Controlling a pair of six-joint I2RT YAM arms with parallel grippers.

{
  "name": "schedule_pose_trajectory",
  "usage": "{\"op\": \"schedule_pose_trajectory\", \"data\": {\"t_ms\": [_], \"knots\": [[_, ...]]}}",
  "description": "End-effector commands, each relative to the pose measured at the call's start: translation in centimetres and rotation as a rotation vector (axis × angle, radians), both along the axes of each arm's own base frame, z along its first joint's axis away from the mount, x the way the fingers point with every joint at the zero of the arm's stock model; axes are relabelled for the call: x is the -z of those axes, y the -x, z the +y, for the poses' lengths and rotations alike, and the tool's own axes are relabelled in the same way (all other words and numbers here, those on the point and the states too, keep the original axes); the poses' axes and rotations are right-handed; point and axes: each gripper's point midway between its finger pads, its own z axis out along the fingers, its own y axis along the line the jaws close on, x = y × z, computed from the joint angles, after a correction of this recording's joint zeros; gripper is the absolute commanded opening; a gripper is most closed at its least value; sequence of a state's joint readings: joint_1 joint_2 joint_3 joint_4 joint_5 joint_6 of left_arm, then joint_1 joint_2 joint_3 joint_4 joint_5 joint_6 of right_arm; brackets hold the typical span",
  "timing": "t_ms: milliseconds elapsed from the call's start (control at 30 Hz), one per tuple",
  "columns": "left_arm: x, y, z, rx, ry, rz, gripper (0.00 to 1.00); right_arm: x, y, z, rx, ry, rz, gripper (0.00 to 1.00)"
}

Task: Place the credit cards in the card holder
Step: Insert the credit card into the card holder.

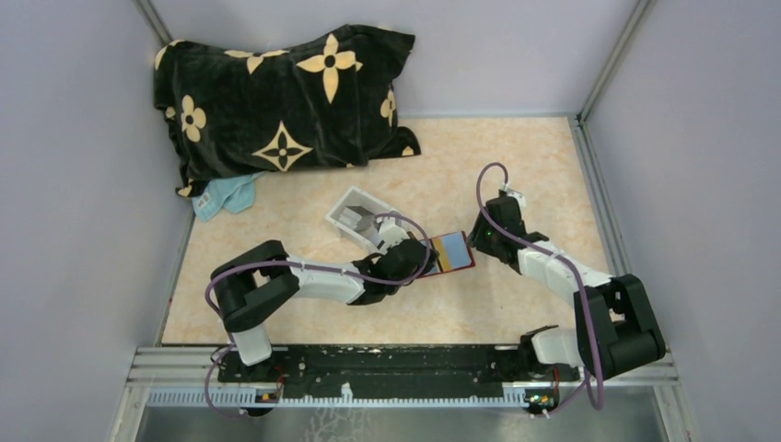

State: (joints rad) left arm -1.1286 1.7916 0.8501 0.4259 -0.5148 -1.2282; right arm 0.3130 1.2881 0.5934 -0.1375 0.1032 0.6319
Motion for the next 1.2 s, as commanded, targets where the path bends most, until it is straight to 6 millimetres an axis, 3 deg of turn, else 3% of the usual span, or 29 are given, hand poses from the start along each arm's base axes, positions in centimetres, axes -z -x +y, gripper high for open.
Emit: {"op": "schedule_pose_trajectory", "data": {"t_ms": [0, 333, 800, 1167], "knots": [[0.3, -0.3, 0.5, -0.017, -0.004, -0.018, 0.0, -0.5, -0.8, 0.1, -0.007, -0.01, -0.043, 0.43], [1.3, -0.5, 1.5, -0.023, -0.009, -0.007, 0.0, 0.1, -0.9, 0.3, -0.013, -0.009, -0.029, 0.43], [1.1, -1.3, 1.0, 0.01, 0.045, -0.012, 0.0, 1.0, -0.8, 0.3, -0.024, 0.004, -0.002, 0.43], [2.1, -1.3, 1.0, 0.027, 0.045, 0.009, 0.0, 1.5, -0.7, 0.2, -0.024, 0.009, 0.01, 0.43]]}}
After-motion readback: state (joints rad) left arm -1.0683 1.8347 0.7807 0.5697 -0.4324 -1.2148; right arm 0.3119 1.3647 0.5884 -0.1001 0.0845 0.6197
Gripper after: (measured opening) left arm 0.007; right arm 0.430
